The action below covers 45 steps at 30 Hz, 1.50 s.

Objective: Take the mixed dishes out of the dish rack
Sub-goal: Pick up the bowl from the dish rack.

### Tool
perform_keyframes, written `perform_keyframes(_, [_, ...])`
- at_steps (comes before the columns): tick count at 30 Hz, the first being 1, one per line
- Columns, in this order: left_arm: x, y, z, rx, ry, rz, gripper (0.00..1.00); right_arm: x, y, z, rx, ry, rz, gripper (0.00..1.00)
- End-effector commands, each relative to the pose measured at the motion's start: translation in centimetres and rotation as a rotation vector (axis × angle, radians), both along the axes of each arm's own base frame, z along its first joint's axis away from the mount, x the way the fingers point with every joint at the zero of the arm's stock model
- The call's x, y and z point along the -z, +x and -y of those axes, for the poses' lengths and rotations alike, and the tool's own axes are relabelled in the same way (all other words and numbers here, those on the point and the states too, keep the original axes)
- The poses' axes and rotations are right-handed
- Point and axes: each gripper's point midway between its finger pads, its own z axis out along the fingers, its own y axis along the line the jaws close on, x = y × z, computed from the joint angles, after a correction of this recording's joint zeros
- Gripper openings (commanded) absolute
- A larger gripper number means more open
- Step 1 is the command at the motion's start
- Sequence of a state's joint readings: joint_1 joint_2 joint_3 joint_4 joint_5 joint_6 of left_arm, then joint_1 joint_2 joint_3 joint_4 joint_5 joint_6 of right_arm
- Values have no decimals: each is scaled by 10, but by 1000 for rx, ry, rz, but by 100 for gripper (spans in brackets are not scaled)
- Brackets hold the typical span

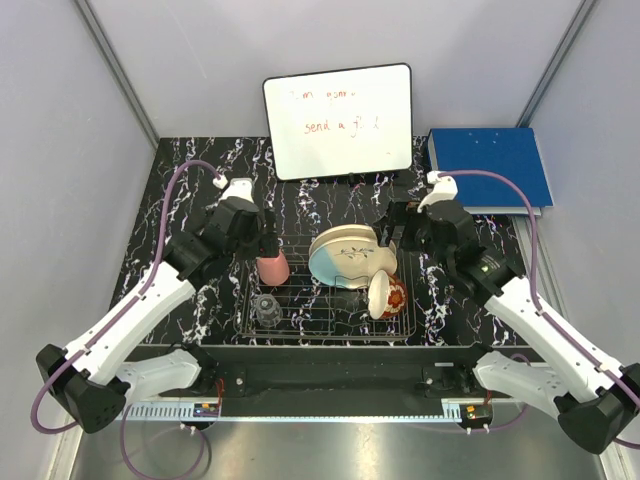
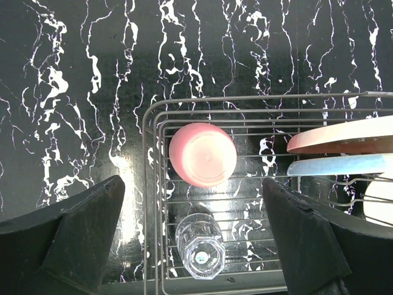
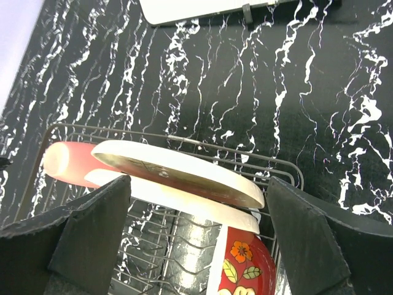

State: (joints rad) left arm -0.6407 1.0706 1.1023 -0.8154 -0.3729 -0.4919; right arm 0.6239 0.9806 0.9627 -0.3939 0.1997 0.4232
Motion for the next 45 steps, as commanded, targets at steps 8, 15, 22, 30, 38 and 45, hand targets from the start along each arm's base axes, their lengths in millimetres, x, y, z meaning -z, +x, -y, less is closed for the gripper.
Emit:
perform_keyframes(8, [-2,3,8,5,-35,10,99,-13,-5,7,10,14,60,100])
perform_keyframes(15, [2,-3,10,33,-47,-2,99,3,-17,20,28,-40,-4,100])
perform_keyframes(22, [1,-2,15,47,-56,6,99,62,-67,25,37,31,-197,96])
perform_keyframes(30, [-32,-22,63,207,-157,66,99,45,-74,48,170,31,-142,97])
perform_keyframes(38, [-73,-64,177,437,-235,90,98,-22,-54,60,280,139,35,100])
perform_keyframes(45, [-49,-83,247,572,-278,40,97,-68,-52,61,262,187,124,100])
